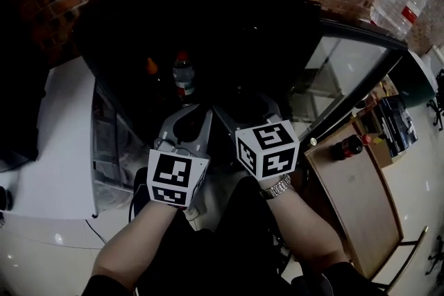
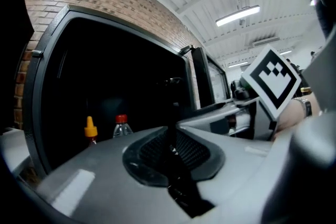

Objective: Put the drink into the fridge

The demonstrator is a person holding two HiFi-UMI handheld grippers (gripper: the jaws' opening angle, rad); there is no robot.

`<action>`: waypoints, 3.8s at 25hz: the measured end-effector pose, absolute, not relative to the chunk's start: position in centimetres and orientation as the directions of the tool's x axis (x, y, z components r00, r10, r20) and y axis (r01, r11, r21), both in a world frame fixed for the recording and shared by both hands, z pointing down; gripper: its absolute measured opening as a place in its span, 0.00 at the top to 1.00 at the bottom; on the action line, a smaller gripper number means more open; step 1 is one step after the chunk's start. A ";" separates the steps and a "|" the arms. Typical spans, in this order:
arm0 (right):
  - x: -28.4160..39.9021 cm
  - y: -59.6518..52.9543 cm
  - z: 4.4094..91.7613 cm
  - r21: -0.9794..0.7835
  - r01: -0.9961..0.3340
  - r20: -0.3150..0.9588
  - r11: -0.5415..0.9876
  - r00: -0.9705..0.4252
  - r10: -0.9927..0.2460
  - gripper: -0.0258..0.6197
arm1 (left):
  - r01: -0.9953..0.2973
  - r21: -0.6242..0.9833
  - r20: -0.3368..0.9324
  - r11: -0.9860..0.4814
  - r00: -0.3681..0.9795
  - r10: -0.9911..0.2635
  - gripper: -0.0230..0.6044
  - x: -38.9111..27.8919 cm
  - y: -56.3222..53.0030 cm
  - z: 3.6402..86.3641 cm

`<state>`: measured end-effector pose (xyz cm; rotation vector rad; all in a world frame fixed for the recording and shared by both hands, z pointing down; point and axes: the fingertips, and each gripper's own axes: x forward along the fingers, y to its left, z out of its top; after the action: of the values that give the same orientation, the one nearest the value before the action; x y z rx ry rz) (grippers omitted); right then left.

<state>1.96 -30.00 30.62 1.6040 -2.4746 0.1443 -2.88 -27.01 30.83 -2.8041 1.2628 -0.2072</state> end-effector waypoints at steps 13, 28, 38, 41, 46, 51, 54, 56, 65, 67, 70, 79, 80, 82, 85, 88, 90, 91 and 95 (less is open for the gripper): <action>13.1 -16.6 30.4 -0.002 -0.984 0.178 0.177 -0.175 -0.968 0.45 | -0.557 -0.155 0.099 -0.816 0.813 -0.574 0.91 7.1 -16.3 30.0; 21.4 -2.2 32.7 -0.002 -1.000 0.230 -0.024 0.023 -0.973 0.45 | -0.399 -0.120 0.120 -0.909 0.903 -0.412 0.91 15.0 -3.6 32.1; 26.7 -0.5 33.7 -0.007 -0.990 0.242 -0.139 0.133 -0.961 0.45 | -0.337 -0.123 0.141 -0.933 0.925 -0.353 0.91 18.8 -2.2 33.1; 28.2 -1.3 33.8 -0.011 -0.986 0.244 -0.168 0.160 -0.956 0.45 | -0.325 -0.131 0.141 -0.937 0.929 -0.342 0.91 19.8 -3.0 32.9; 30.1 -3.0 33.9 -0.013 -0.977 0.254 -0.215 0.205 -0.945 0.45 | -0.305 -0.140 0.151 -0.942 0.934 -0.324 0.91 20.9 -4.5 32.8; 31.6 -4.9 34.4 -0.004 -0.966 0.266 -0.260 0.250 -0.931 0.45 | -0.283 -0.158 0.149 -0.946 0.940 -0.306 0.91 21.7 -6.3 32.6; 32.3 -6.0 35.0 -0.005 -0.960 0.280 -0.279 0.267 -0.922 0.44 | -0.281 -0.150 0.148 -0.948 0.942 -0.302 0.91 22.2 -7.6 32.8; 32.9 -6.6 35.2 -0.002 -0.957 0.287 -0.289 0.276 -0.917 0.43 | -0.277 -0.139 0.149 -0.951 0.943 -0.297 0.91 22.7 -8.4 33.0; 35.9 -8.5 36.5 0.001 -0.945 0.325 -0.326 0.308 -0.894 0.40 | -0.231 -0.125 0.153 -0.965 0.957 -0.248 0.91 26.1 -10.1 33.6; 36.4 -9.0 36.6 -0.001 -0.943 0.331 -0.334 0.315 -0.890 0.40 | -0.218 -0.129 0.154 -0.968 0.959 -0.236 0.91 26.7 -10.4 33.4; 36.9 -10.2 36.9 0.002 -0.942 0.341 -0.335 0.315 -0.886 0.39 | -0.209 -0.132 0.156 -0.969 0.961 -0.228 0.91 27.4 -11.2 33.3; 38.8 -13.2 38.8 0.011 -0.943 0.393 -0.331 0.309 -0.866 0.39 | -0.207 -0.141 0.154 -0.968 0.961 -0.228 0.91 28.7 -13.2 33.0; 38.9 -13.5 39.1 0.011 -0.944 0.398 -0.330 0.307 -0.864 0.39 | -0.210 -0.141 0.155 -0.967 0.961 -0.231 0.91 28.7 -13.5 33.0; 39.2 -14.0 39.4 0.014 -0.944 0.408 -0.330 0.307 -0.860 0.39 | -0.215 -0.143 0.155 -0.966 0.959 -0.236 0.91 28.7 -13.9 33.0; 39.5 -14.4 39.6 0.017 -0.942 0.412 -0.336 0.313 -0.856 0.39 | -0.219 -0.146 0.156 -0.965 0.958 -0.241 0.91 28.6 -14.4 33.0; 39.8 -14.6 39.6 0.023 -0.939 0.413 -0.344 0.323 -0.852 0.39 | -0.220 -0.148 0.160 -0.964 0.957 -0.243 0.91 28.7 -14.9 33.0; 39.8 -14.8 39.6 0.029 -0.938 0.418 -0.346 0.326 -0.848 0.44 | -0.222 -0.145 0.163 -0.964 0.956 -0.244 0.91 28.8 -15.2 33.1; 39.8 -14.9 39.6 0.031 -0.938 0.421 -0.345 0.325 -0.847 0.45 | -0.222 -0.143 0.164 -0.964 0.956 -0.244 0.91 28.9 -15.3 33.1; 39.5 -14.7 39.6 0.026 -0.939 0.433 -0.343 0.320 -0.843 0.49 | -0.226 -0.139 0.160 -0.964 0.956 -0.247 0.91 28.7 -15.2 32.9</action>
<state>39.54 -14.67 39.65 2.3163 -1.6090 0.5055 28.72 -15.17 32.91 -2.9879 0.3630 -0.2669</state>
